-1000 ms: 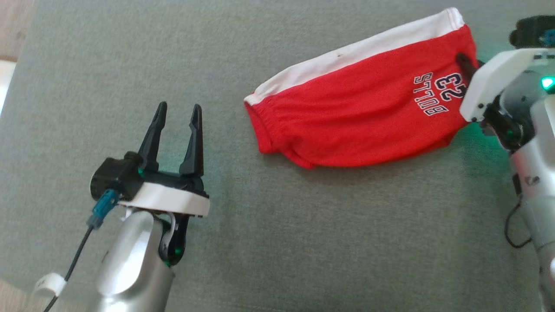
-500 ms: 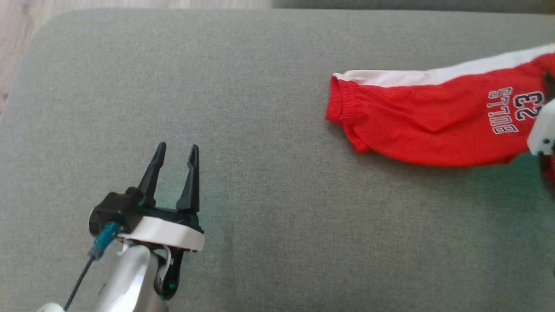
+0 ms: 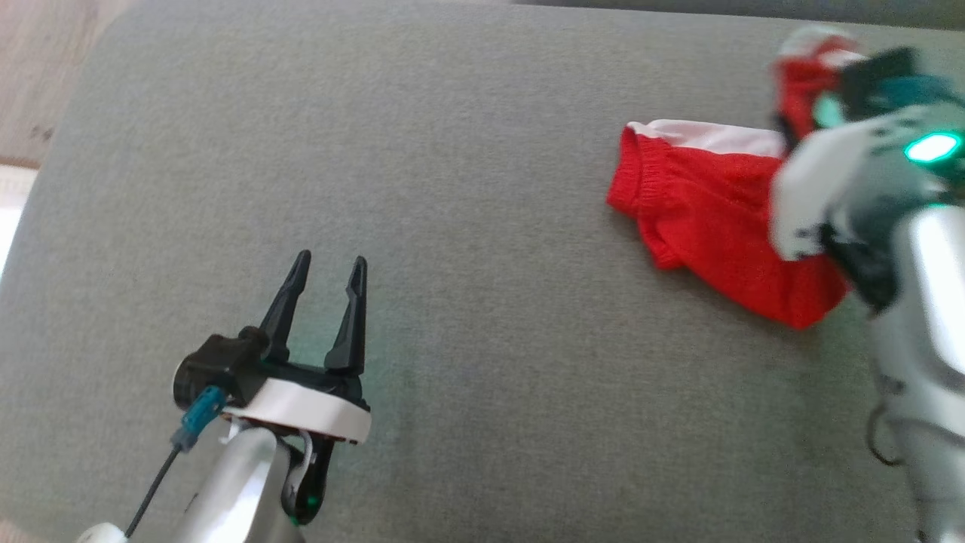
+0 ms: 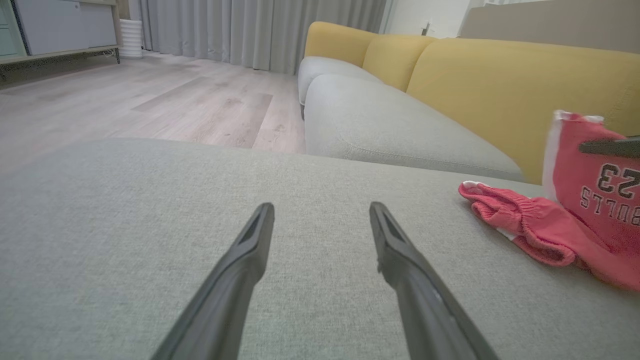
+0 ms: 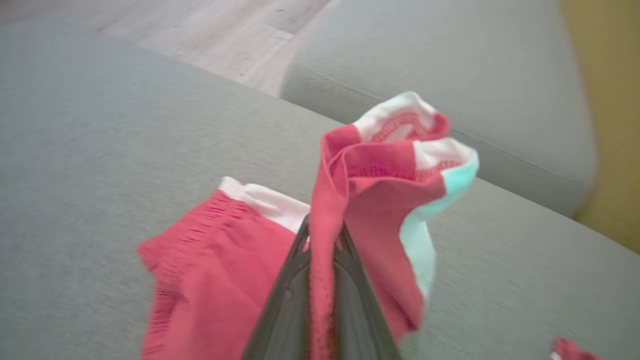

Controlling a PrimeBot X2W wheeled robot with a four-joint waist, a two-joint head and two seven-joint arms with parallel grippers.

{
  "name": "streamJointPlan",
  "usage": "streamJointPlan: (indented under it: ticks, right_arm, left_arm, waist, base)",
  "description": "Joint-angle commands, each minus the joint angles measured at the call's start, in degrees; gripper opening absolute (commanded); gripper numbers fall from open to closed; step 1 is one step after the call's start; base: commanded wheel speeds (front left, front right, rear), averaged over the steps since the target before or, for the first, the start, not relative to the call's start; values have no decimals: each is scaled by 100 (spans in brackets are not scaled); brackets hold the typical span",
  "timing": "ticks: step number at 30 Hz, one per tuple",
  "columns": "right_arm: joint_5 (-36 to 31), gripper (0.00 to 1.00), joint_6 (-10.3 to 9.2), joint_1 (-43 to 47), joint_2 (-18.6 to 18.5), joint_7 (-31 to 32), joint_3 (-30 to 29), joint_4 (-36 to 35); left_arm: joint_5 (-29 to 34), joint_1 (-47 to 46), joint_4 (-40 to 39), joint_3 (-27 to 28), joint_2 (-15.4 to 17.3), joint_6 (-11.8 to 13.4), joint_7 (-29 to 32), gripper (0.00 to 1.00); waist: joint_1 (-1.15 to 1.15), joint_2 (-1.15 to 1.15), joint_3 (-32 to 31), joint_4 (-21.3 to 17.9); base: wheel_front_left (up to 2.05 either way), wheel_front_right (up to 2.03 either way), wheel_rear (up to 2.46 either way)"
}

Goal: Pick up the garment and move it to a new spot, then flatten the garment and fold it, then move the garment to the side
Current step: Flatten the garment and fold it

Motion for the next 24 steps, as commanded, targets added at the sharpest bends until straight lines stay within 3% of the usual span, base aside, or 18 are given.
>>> streamJointPlan:
  ticks: [1, 6, 7, 8, 15, 19, 24]
  right_arm:
    - [118, 0, -4, -334, 114, 81, 366, -54]
    - [339, 0, -4, -540, 399, 103, 838, 448]
    - [411, 25, -4, -563, 476, 102, 905, 572]
    - [486, 100, -4, -576, 550, 87, 933, 683]
    - [1505, 100, -4, -620, 861, -430, 1195, 628]
    - [1737, 100, -4, -565, 566, -921, 1073, 185]
    - [1408, 100, -4, -94, 140, -1671, 285, -262]
  left_arm:
    - [-61, -223, -167, 148, 87, 9, -46, 100]
    - [-94, -262, -154, 109, 44, 9, -46, 100]
    - [-100, -266, -149, 100, 37, 9, -46, 100]
    - [-105, -270, -142, 91, 32, 9, -46, 100]
    - [-97, -188, -114, 191, 61, 9, -46, 100]
    - [-64, -74, -97, 270, 98, 9, -46, 100]
    - [-30, 74, -75, 370, 157, 9, -46, 100]
  waist:
    - [0, 0, 80, 125]
    - [0, 0, 140, 278]
    - [0, 0, 145, 310]
    - [0, 0, 146, 339]
    - [0, 0, 24, 298]
    - [0, 0, -152, 152]
    - [0, 0, -457, -83]
  base:
    - [0, 0, 0]
    - [0, 0, 0]
    - [0, 0, 0]
    - [0, 0, 0]
    - [0, 0, 0]
    - [0, 0, 0]
    - [0, 0, 0]
